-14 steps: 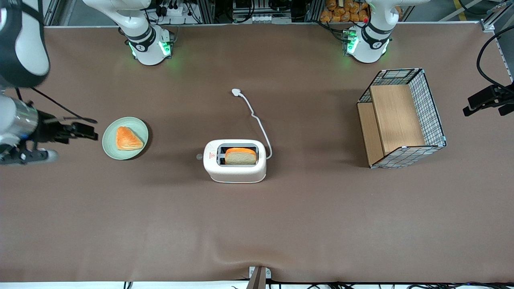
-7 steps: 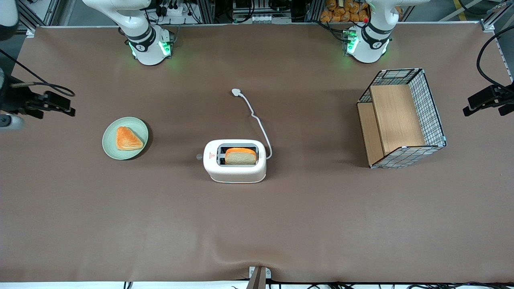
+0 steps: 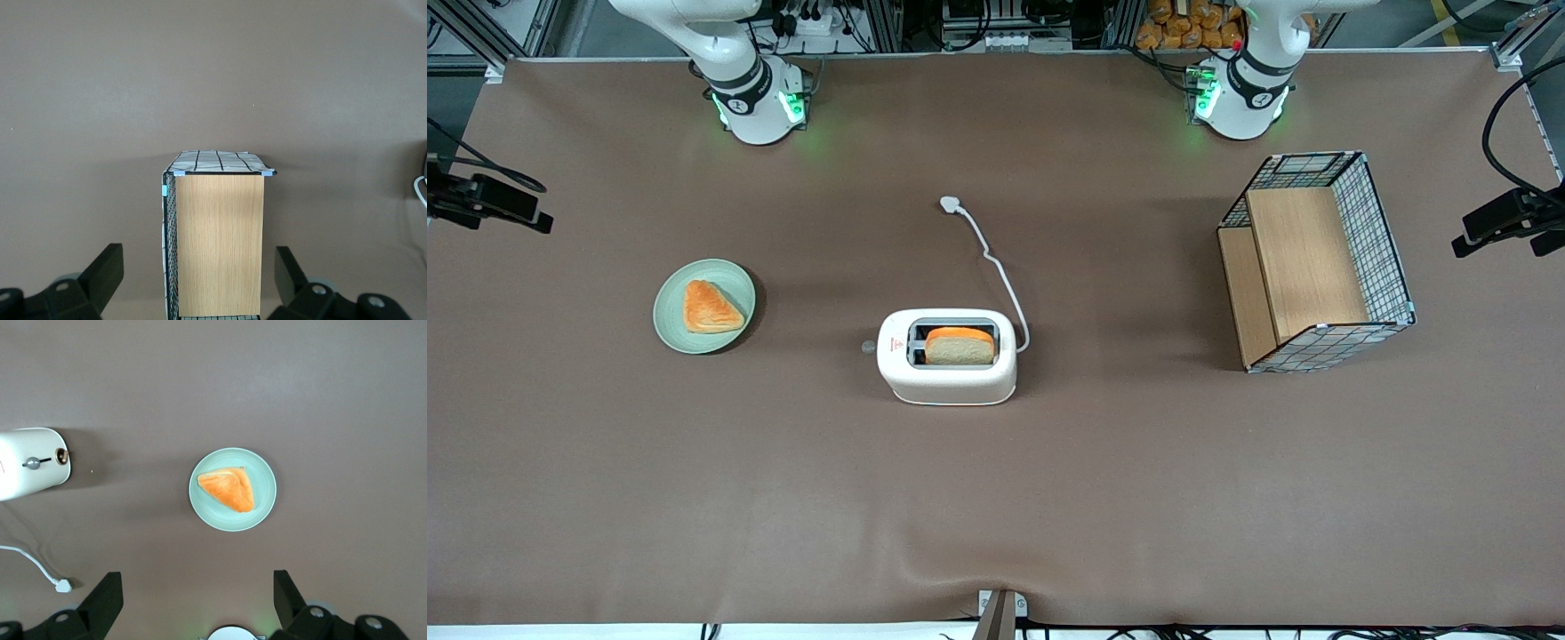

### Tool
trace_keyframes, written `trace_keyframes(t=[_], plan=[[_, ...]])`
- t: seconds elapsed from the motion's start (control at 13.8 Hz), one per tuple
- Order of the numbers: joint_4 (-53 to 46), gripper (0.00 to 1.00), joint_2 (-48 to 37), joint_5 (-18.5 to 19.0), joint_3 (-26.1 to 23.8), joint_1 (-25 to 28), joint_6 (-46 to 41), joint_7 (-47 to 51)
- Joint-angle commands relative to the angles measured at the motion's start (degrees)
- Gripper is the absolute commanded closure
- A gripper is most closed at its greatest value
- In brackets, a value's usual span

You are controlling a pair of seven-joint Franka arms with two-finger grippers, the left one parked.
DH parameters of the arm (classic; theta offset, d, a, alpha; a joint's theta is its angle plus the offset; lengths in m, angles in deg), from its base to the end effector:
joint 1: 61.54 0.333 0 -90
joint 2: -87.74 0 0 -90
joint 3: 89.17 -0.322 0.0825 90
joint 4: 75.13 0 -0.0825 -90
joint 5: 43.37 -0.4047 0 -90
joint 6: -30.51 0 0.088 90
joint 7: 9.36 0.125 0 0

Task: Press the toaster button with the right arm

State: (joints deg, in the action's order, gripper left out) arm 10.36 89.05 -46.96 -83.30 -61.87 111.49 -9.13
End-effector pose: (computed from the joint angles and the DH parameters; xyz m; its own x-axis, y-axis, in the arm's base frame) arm 0.5618 -0.0517 0.6250 0.9896 -0.1019 -0.1012 -0.1083 -0.9923 -0.0598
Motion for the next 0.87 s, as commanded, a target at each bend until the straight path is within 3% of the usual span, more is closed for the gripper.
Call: trace_keyframes(t=[0.0, 0.8], plan=[[-2.25, 0.0, 0.09, 3.66, 0.19, 0.86, -1.08, 1.18], [-3.22, 0.0, 0.35, 4.29, 0.28, 0.77, -1.35, -1.02]])
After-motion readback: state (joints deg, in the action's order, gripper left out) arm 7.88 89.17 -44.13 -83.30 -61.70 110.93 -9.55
